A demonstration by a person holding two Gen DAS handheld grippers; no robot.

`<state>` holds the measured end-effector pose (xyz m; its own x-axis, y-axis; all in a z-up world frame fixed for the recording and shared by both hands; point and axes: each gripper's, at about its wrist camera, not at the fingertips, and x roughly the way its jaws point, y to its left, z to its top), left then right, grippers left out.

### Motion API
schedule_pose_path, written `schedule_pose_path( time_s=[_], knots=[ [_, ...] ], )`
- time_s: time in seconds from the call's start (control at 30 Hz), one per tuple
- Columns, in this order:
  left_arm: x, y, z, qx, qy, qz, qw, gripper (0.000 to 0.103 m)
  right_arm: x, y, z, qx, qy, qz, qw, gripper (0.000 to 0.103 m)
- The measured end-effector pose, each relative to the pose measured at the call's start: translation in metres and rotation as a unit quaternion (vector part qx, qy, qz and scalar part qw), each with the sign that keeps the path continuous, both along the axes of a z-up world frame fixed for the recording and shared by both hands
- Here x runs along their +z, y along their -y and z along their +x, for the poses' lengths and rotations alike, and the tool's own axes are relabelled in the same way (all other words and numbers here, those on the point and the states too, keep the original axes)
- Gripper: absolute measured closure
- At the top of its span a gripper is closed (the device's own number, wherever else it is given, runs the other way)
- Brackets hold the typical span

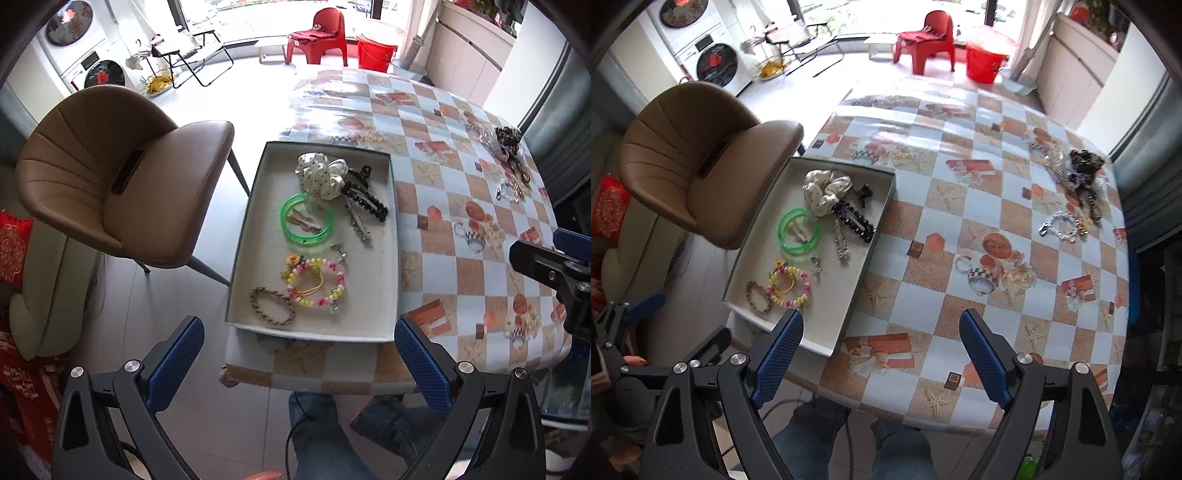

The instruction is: Organize jewelry

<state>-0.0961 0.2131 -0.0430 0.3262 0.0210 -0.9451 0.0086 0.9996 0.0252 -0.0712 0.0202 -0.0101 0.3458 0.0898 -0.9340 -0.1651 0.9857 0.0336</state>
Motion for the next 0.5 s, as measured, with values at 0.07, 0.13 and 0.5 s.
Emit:
schedule_pose_path(
  time_s=[0.07,0.13,0.5],
  knots=[
    [0.003,-0.005,-0.001,-0.007,0.005,0.000,1.0000,0.000,0.001,-0.003,-0.003,-0.012,-0.001,0.006,1.000,0.015],
    [0.004,-0.011,0.001,-0.011,0.007,0.005,0.9999,0.000,0.004,-0.008,-0.007,-0.018,0.007,0.000,1.000,0.015],
    [0.012,-0.022,0.004,-0.031,0.023,0.014,0.9991,0.000,0.012,-0.030,-0.019,-0.032,0.017,-0.008,0.999,0.015]
  ],
)
